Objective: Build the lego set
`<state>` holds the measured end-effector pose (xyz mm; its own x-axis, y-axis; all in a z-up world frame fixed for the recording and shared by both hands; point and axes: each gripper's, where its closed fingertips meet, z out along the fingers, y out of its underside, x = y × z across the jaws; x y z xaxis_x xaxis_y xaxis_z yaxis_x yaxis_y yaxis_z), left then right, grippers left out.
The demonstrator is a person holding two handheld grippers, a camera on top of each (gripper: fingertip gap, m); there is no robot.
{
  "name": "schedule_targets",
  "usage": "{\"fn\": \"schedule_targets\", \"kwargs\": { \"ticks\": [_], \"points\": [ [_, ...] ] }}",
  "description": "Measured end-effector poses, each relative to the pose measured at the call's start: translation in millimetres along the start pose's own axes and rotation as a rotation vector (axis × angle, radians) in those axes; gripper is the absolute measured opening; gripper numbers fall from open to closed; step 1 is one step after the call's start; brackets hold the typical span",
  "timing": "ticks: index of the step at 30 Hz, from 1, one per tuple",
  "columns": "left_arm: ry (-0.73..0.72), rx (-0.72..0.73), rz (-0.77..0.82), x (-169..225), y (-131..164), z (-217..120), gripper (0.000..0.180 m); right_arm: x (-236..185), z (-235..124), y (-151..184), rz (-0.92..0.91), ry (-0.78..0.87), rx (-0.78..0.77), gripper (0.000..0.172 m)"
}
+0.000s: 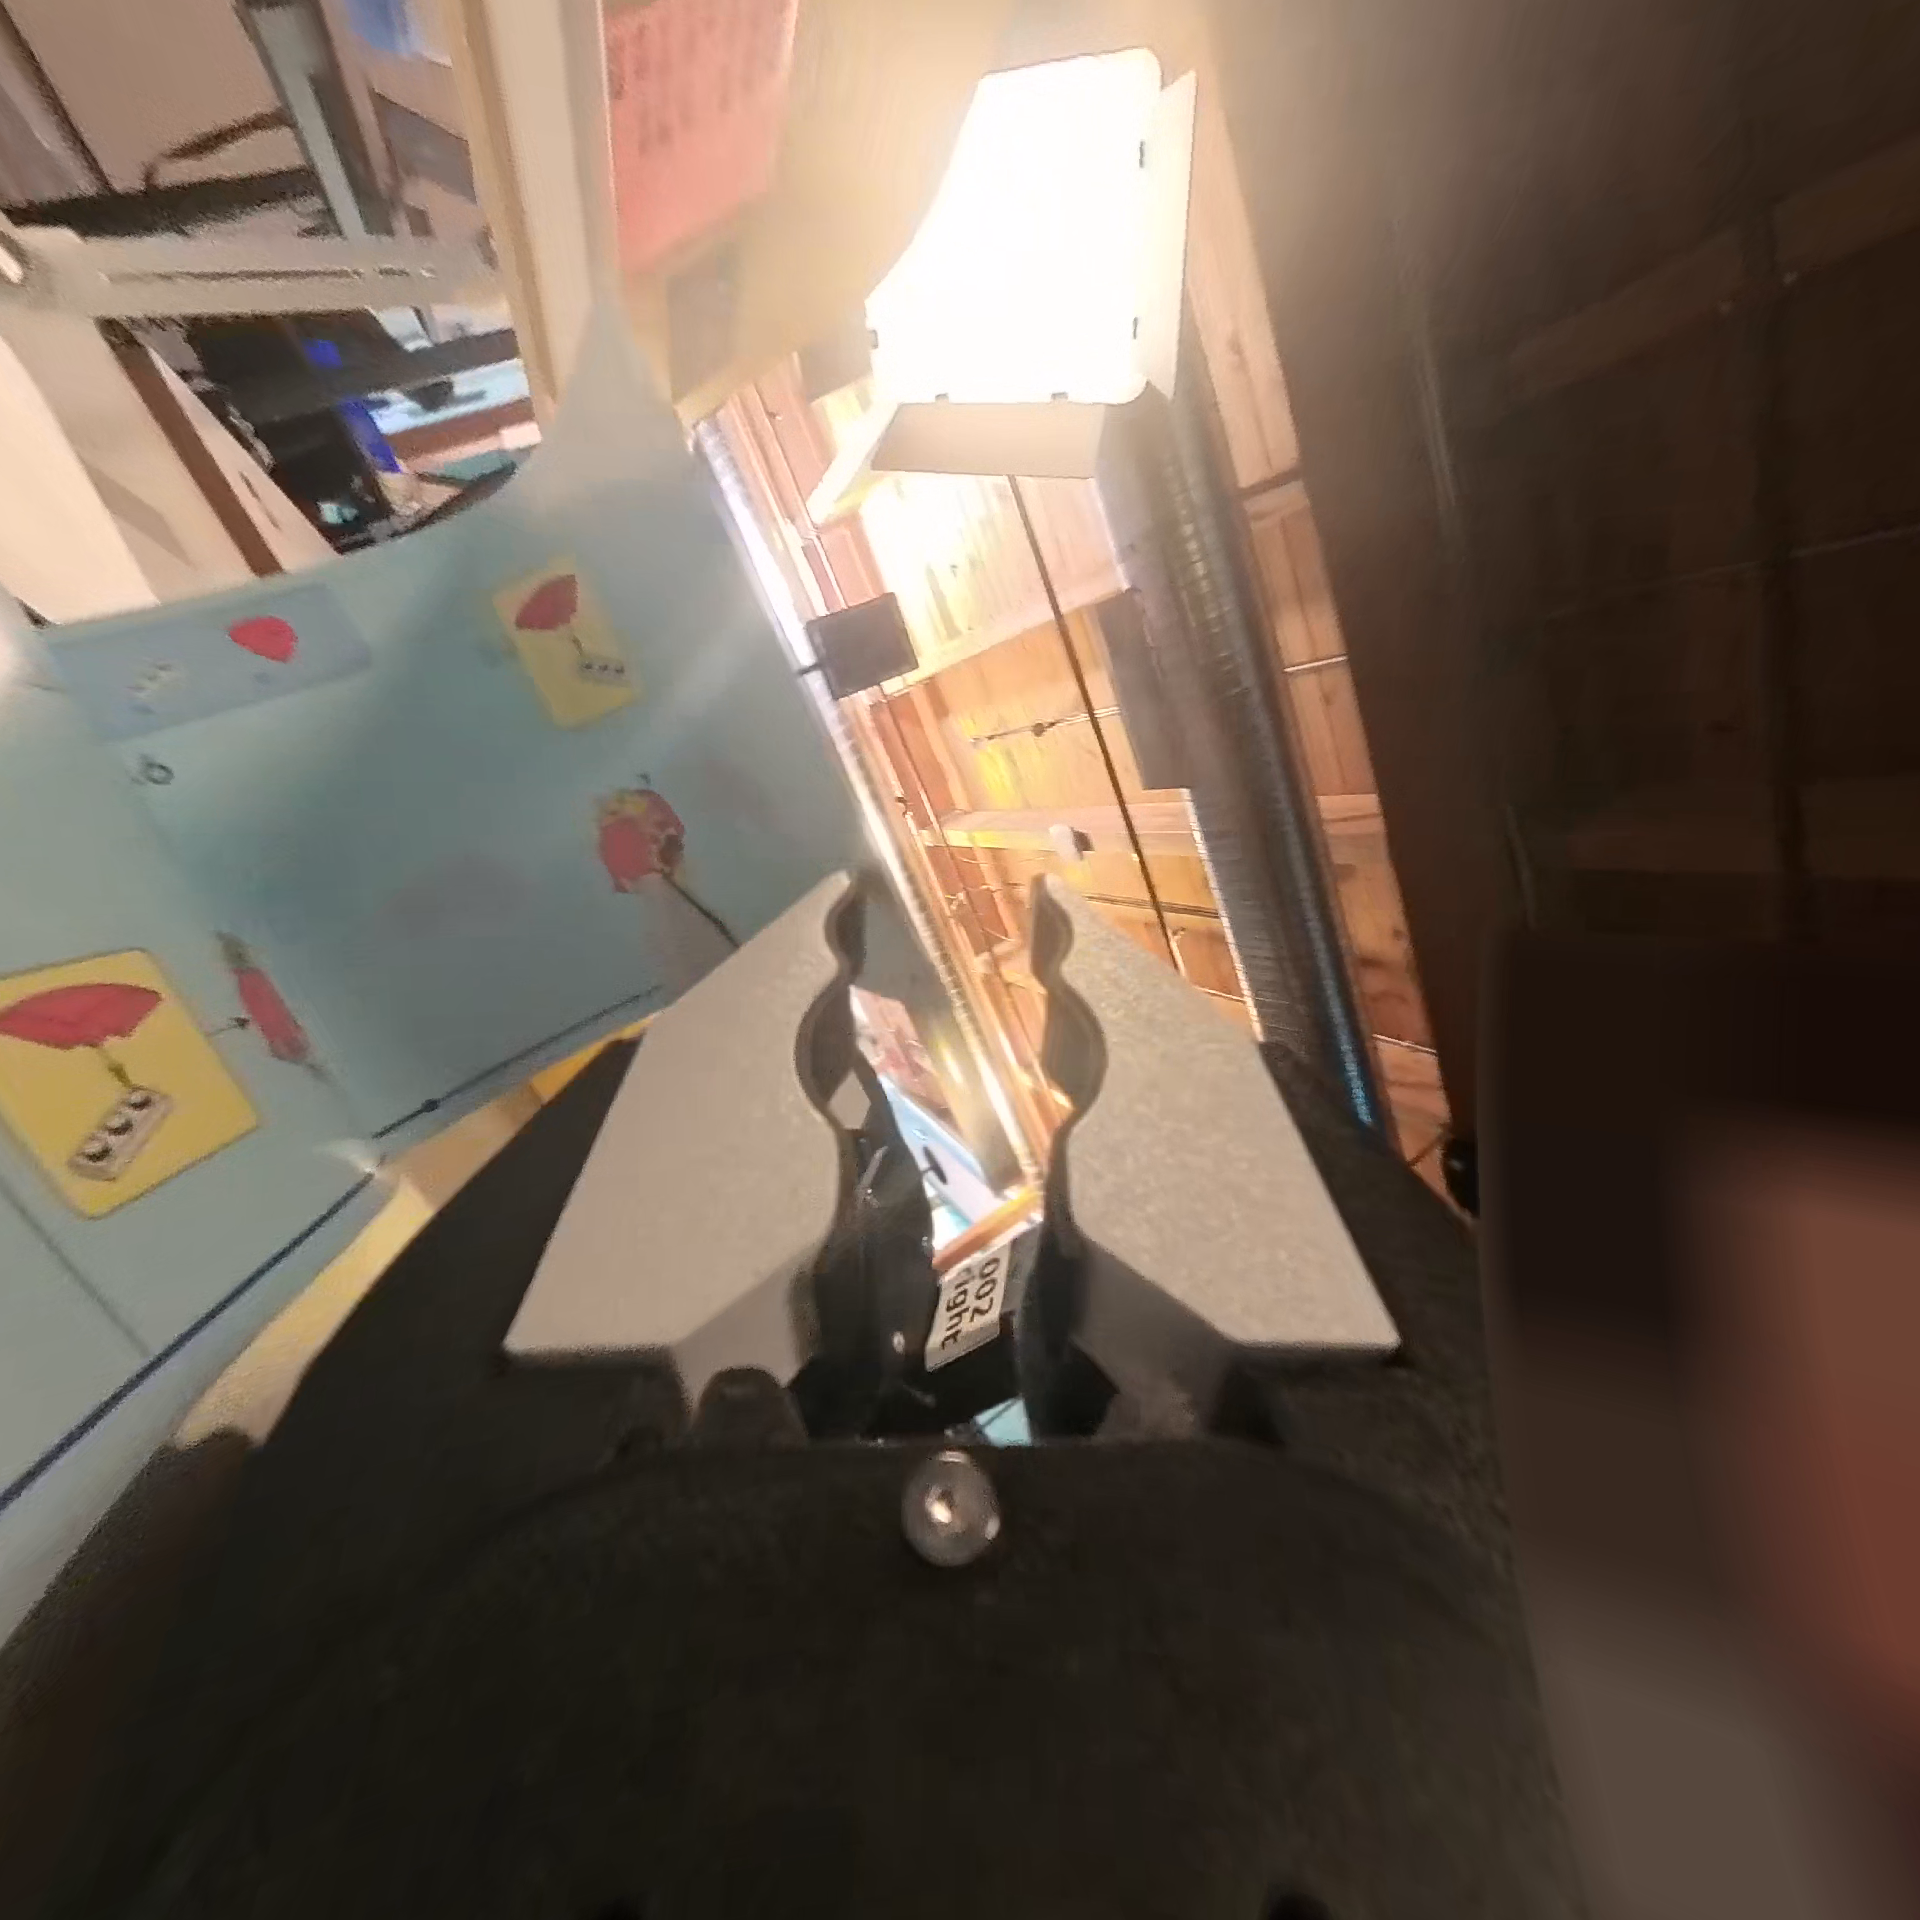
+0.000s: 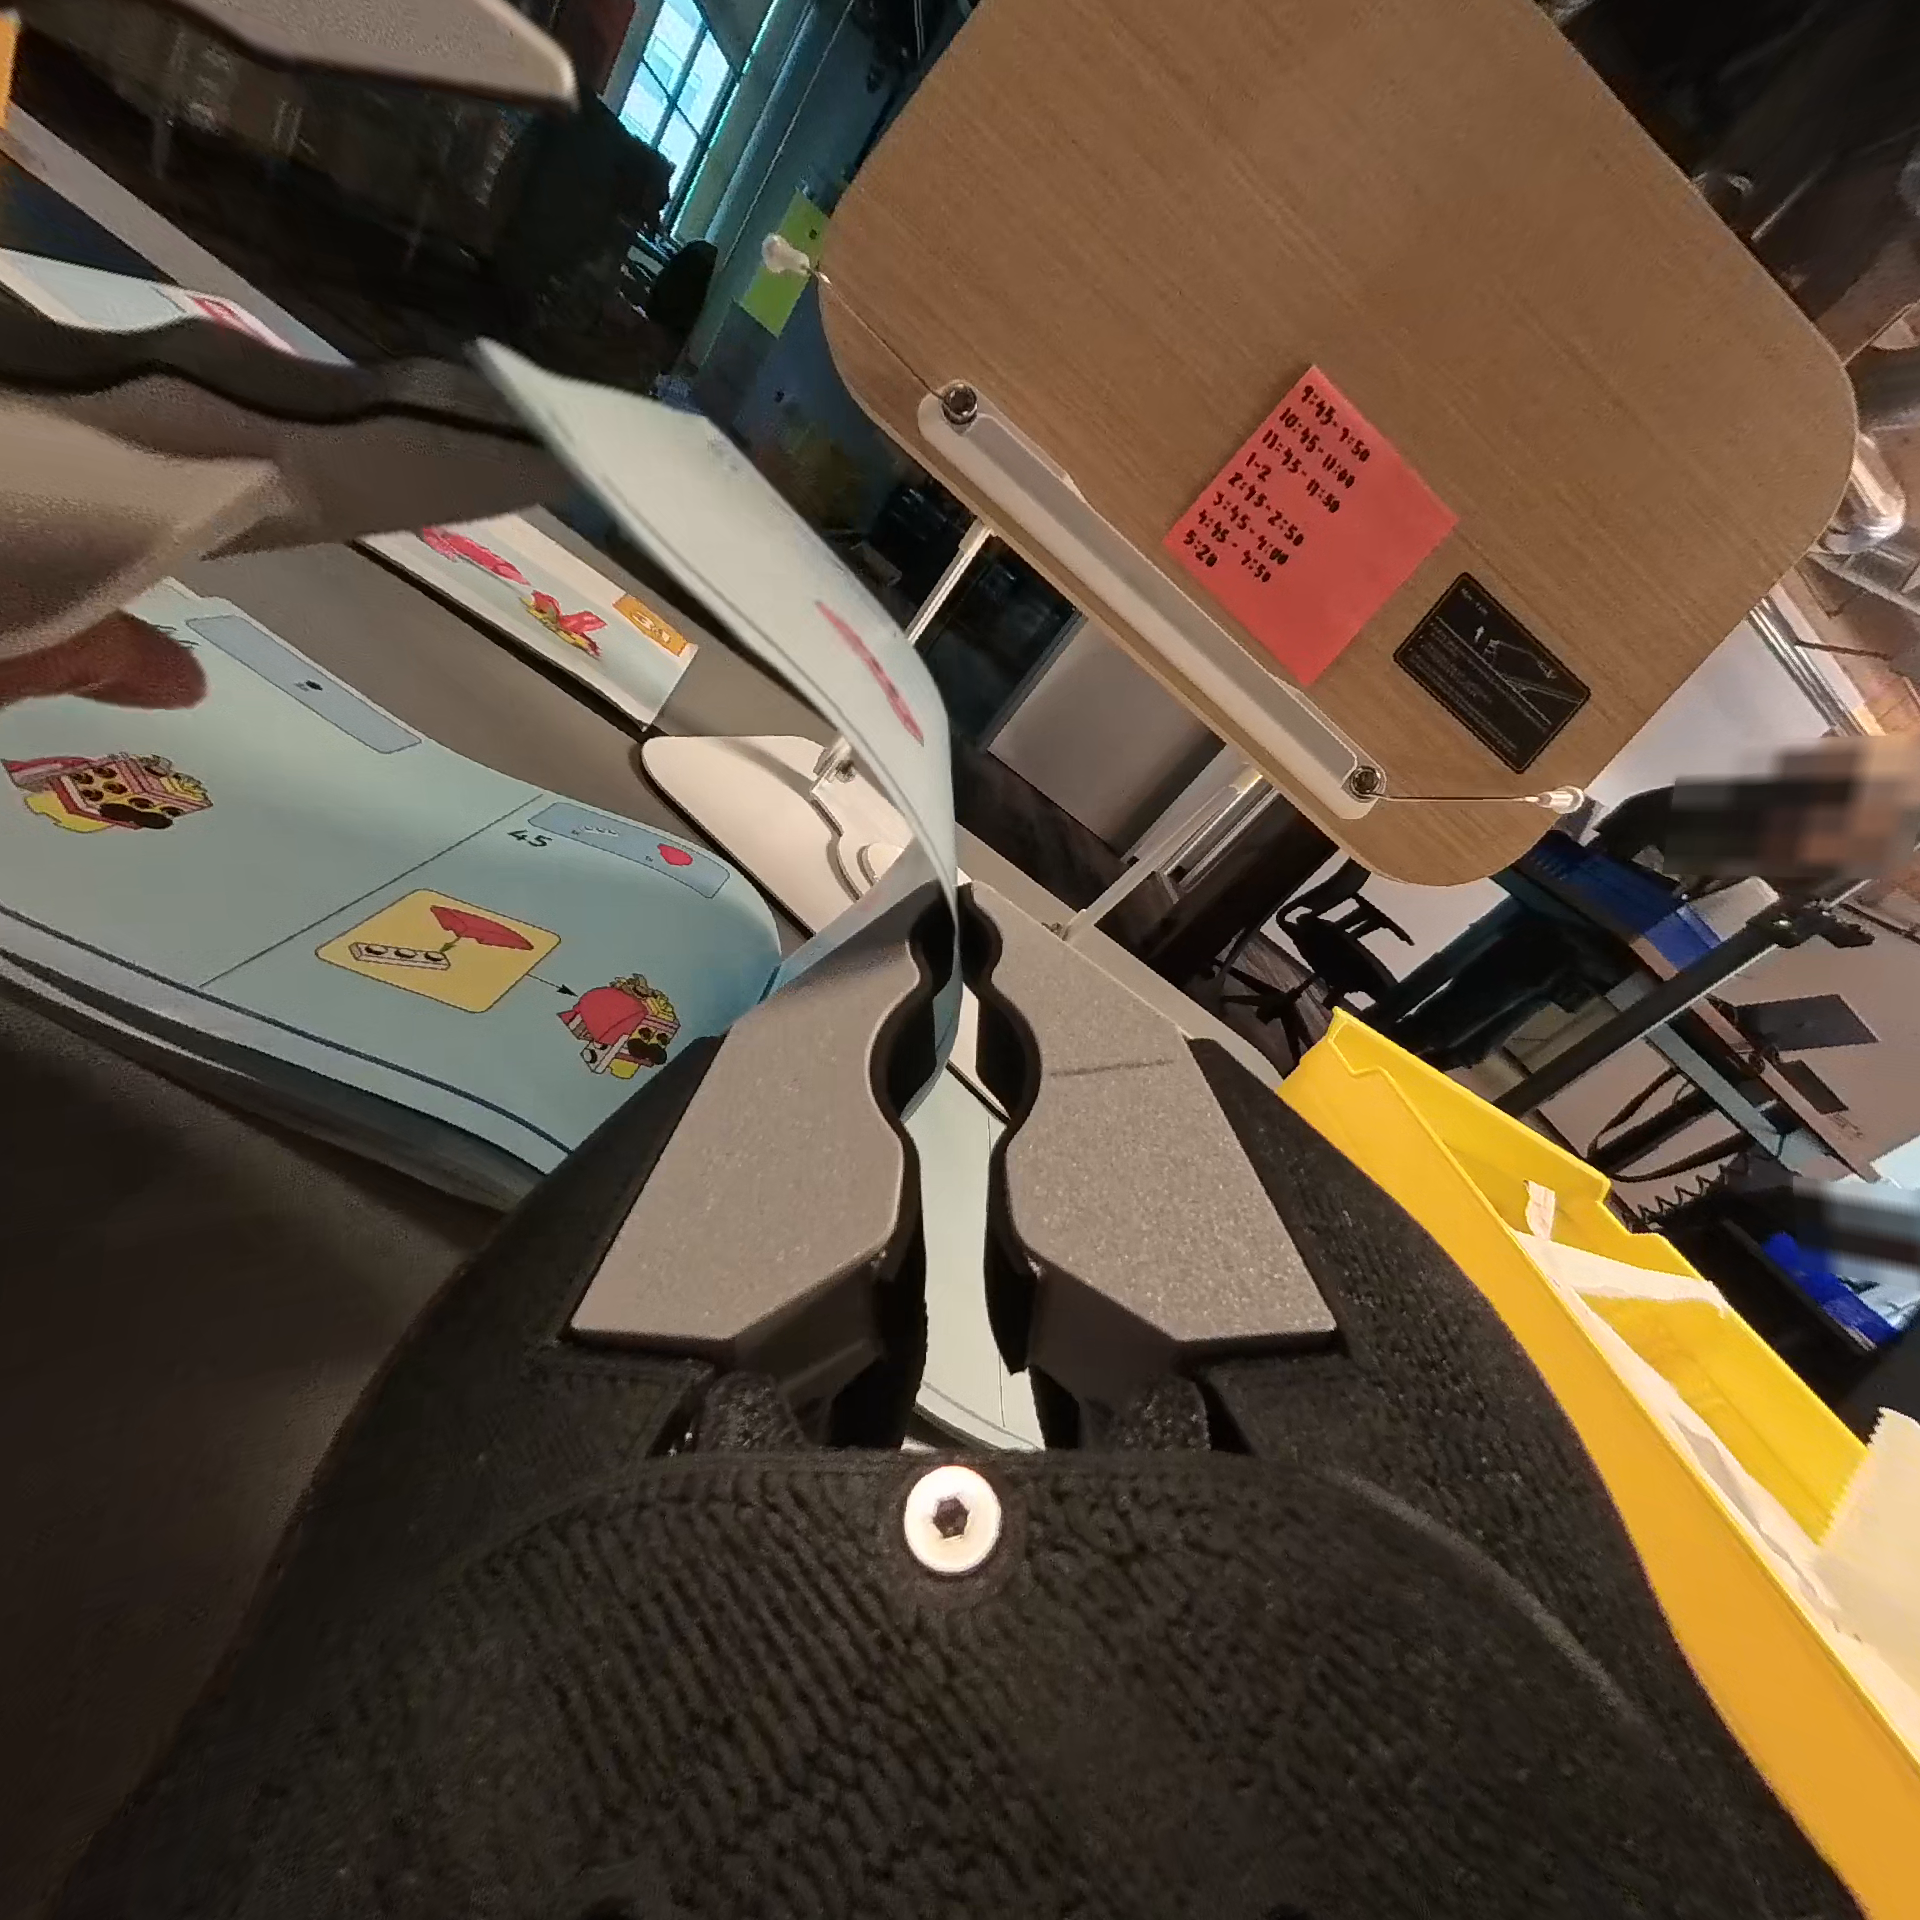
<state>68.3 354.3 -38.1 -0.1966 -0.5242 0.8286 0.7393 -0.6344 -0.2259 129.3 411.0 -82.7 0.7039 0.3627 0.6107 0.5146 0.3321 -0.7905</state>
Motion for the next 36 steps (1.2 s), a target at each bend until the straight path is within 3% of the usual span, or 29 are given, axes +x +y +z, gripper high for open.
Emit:
{"fn": "schedule_targets", "kwargs": {
  "ticks": [4,13,36],
  "points": [
    [0.055,0.003,-0.034,5,1,2,0.012,0,0,0,0.002,-0.001,0.001,0.000],
    [0.021,-0.017,-0.017,0,6,4,0.000,-1,0,0,0.000,-0.005,0.001,0.000],
    [0.130,-0.049,-0.028,14,16,14,0.000,-8,-1,-3,-0.018,-0.035,0.014,0.000]
  ]
}}
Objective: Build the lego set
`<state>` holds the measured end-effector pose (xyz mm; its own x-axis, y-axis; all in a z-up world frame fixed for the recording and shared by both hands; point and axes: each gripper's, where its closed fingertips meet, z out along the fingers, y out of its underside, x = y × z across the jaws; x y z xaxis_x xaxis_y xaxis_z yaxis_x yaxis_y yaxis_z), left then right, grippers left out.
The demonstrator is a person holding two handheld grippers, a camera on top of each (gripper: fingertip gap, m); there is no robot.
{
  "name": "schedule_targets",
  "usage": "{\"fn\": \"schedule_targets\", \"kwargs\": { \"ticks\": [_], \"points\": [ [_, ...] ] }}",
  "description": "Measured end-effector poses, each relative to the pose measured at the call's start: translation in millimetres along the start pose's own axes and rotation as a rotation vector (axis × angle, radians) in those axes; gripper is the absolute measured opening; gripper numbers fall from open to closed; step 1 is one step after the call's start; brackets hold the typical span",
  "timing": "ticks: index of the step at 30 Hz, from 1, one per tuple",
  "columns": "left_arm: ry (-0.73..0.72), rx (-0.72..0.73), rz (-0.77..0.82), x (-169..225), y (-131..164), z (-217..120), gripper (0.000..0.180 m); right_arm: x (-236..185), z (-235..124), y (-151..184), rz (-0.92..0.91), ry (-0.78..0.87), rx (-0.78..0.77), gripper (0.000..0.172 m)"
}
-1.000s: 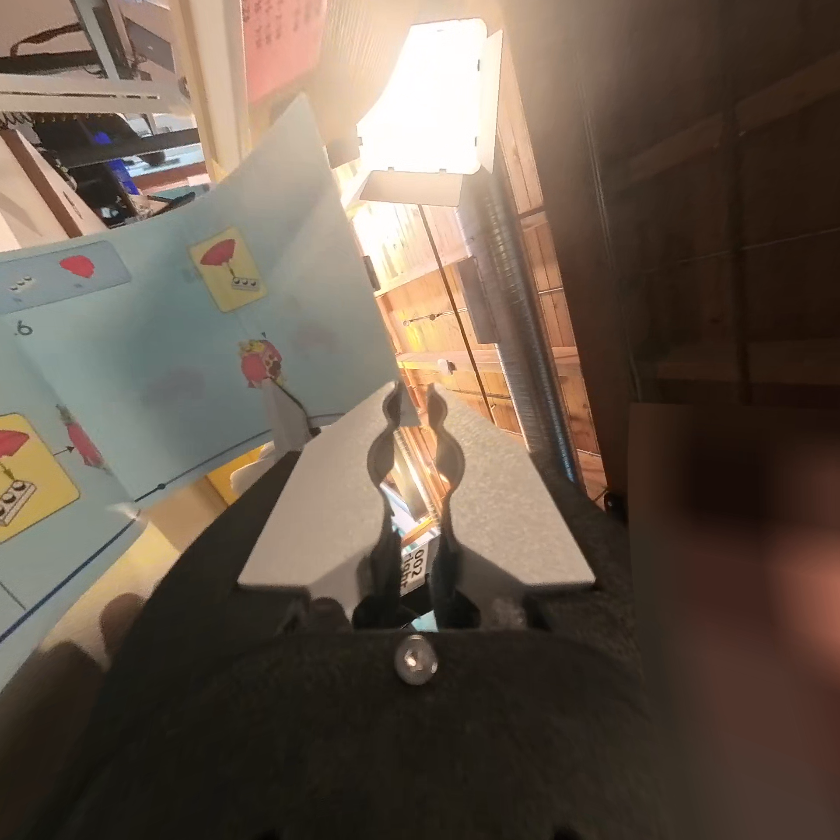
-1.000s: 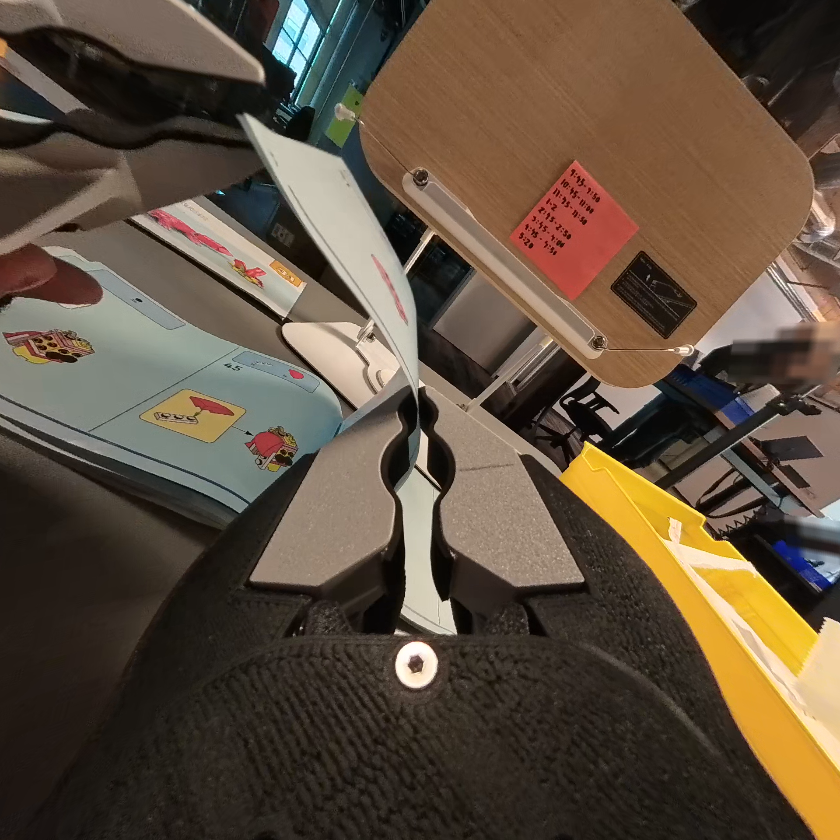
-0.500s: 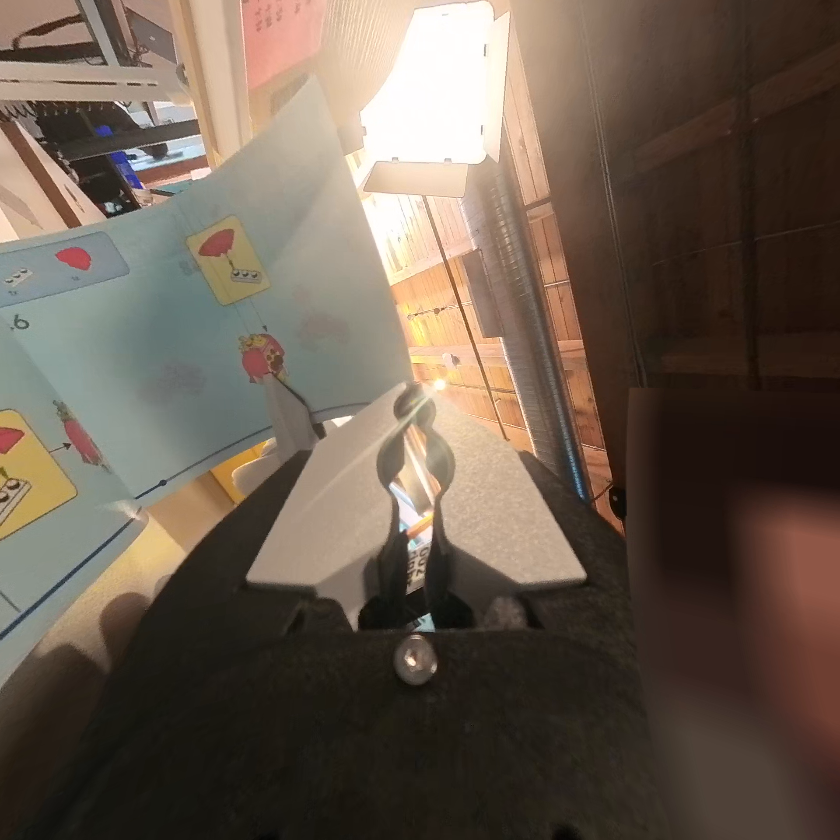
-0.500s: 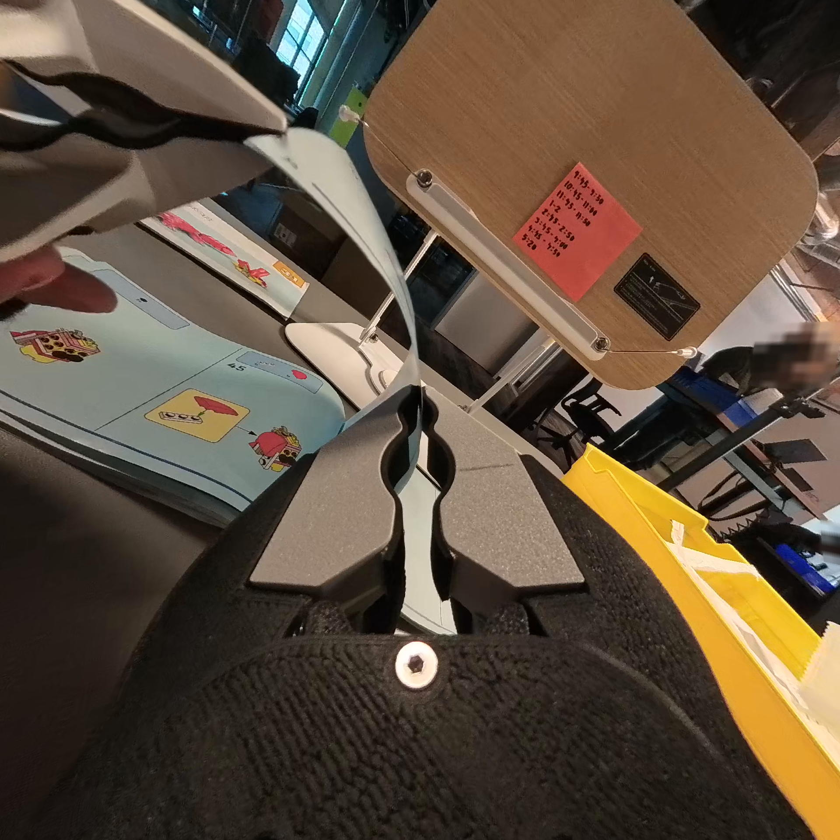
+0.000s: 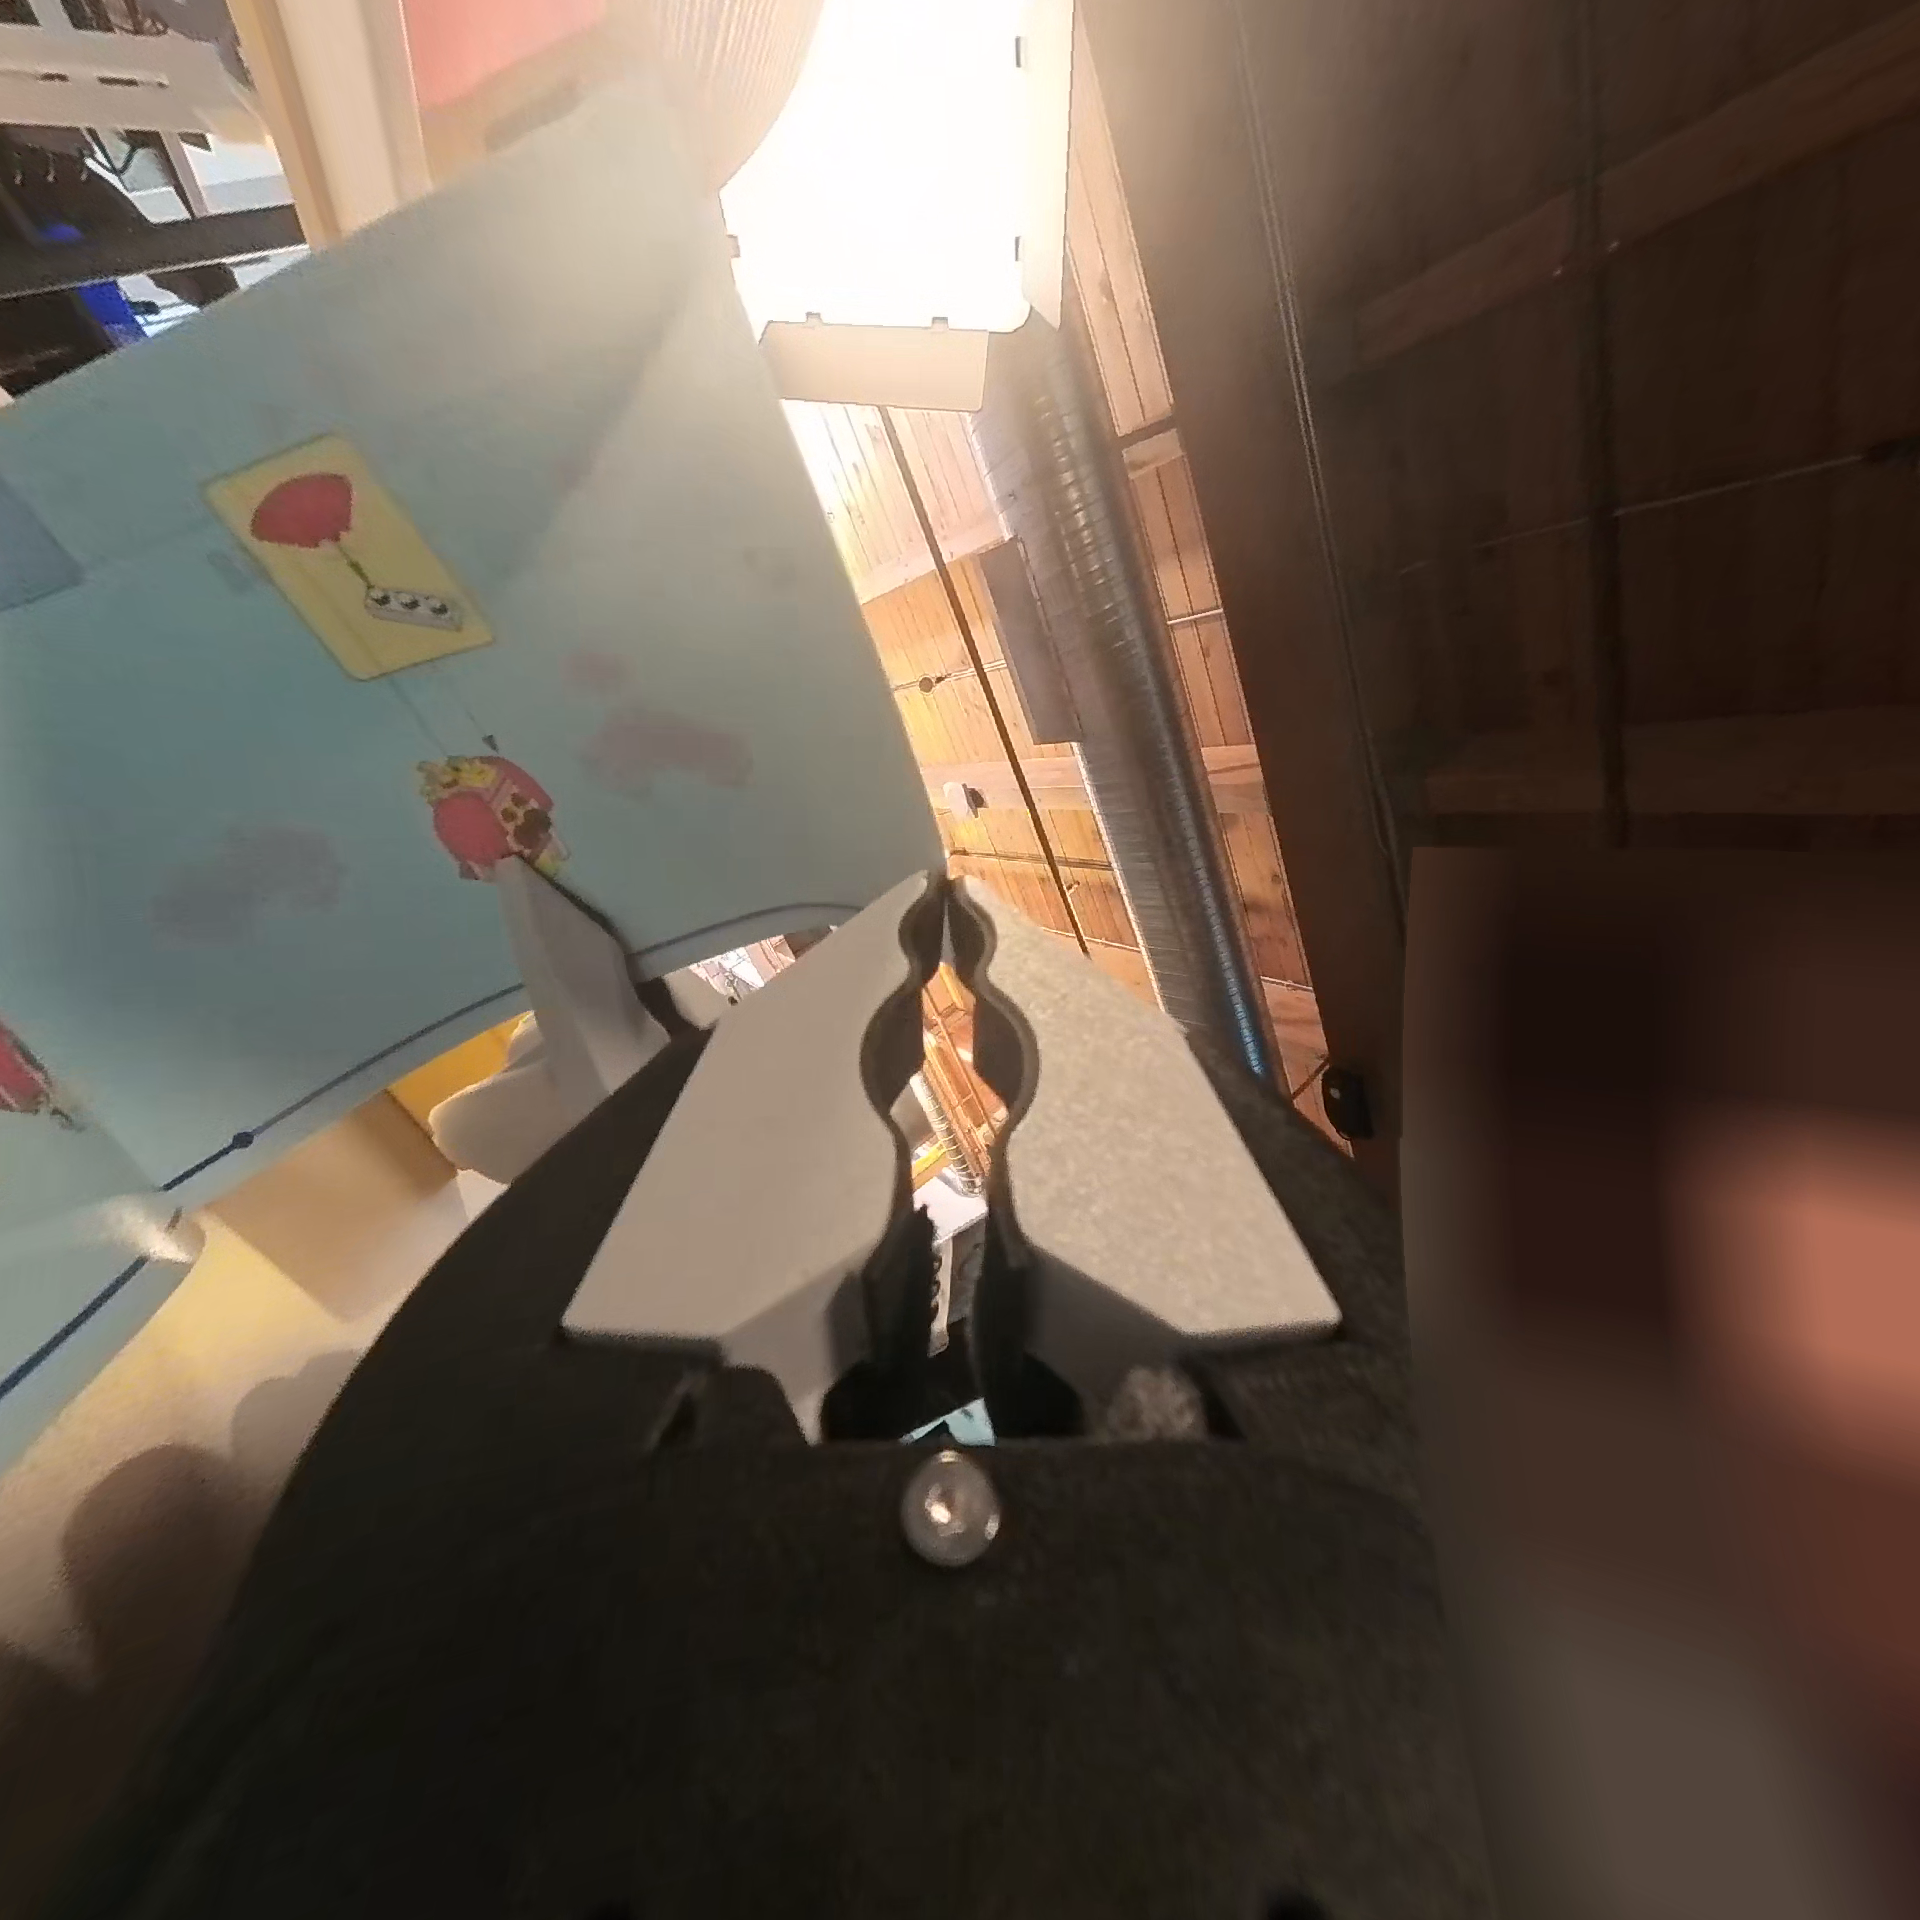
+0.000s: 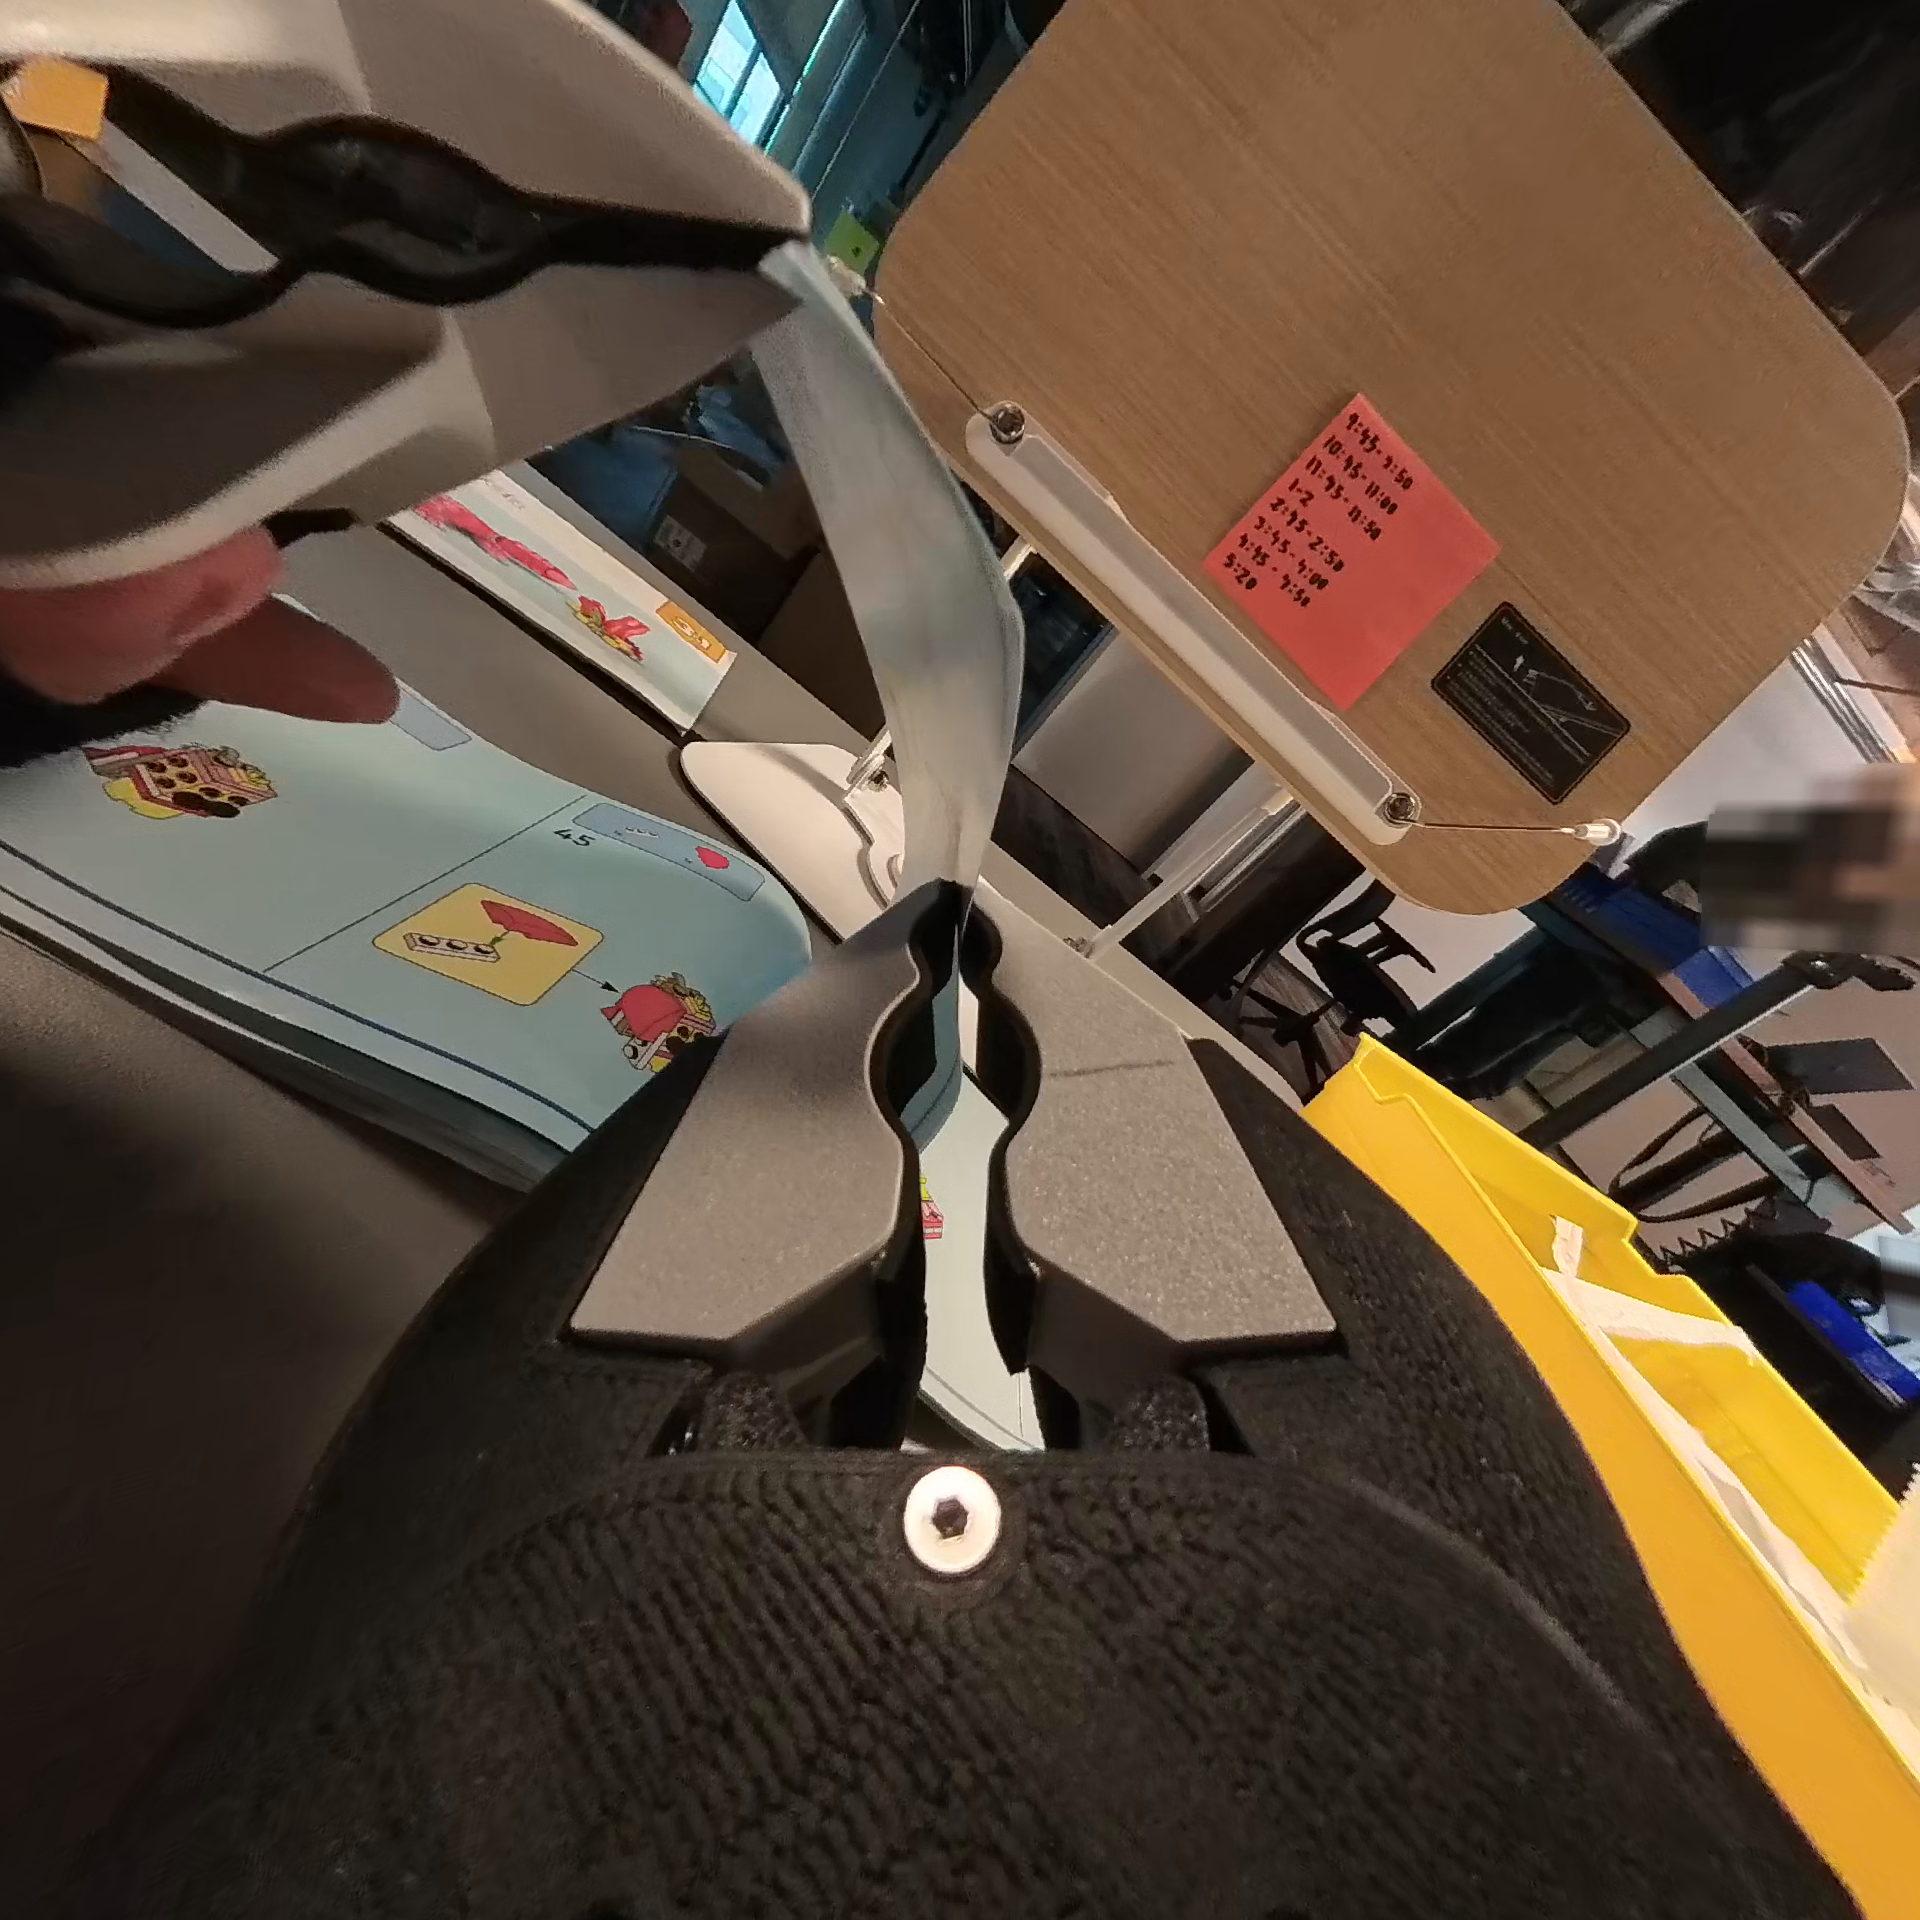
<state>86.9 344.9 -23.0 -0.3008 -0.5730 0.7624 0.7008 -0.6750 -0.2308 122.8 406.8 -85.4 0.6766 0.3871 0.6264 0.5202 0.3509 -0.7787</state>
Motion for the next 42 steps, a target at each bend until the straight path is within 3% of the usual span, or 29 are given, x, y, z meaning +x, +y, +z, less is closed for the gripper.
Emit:
{"fn": "schedule_targets", "kwargs": {
  "ticks": [22,26,42],
  "points": [
    [0.023,-0.002,0.022,1.1,2.0,2.7,0.000,-4.2,0.0,-1.4,-0.005,-0.021,0.008,0.000],
    [0.033,0.005,0.017,2.2,0.8,2.1,0.007,-4.8,0.4,-0.7,-0.005,-0.025,0.005,0.000],
    [0.023,-0.002,0.061,2.0,2.5,3.7,0.000,-5.7,-0.8,-5.3,-0.001,-0.032,0.034,0.003]
  ]
}}
